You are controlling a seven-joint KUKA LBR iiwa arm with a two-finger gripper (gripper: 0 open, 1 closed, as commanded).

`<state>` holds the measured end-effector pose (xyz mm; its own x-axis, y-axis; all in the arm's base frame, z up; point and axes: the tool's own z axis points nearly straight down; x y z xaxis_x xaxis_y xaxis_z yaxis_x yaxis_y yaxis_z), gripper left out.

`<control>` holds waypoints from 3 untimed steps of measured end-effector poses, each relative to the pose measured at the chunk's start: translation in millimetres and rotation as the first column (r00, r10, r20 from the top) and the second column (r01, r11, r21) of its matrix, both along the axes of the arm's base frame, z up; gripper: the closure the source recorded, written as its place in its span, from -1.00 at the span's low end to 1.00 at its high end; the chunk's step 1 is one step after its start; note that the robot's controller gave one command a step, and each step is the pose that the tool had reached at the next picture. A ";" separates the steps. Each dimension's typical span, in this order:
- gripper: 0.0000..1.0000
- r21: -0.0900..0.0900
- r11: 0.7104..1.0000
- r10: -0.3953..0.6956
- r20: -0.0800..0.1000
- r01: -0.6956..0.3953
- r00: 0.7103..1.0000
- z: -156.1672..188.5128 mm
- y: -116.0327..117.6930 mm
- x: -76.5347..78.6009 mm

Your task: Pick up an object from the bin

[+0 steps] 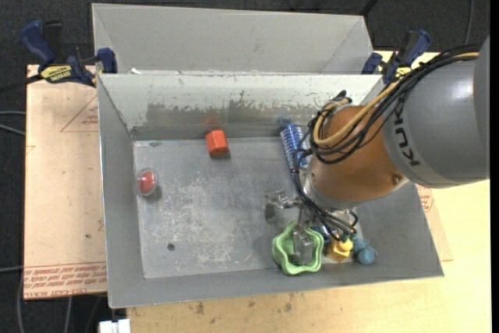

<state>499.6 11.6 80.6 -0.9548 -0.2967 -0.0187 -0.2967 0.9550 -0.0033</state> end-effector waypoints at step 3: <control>1.00 -0.008 0.829 0.559 -0.010 -0.559 0.829 126.6 -69.0 14.6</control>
Offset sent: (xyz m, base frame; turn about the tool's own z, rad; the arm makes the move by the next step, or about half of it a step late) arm 0.0010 -0.0533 -0.0106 -0.5878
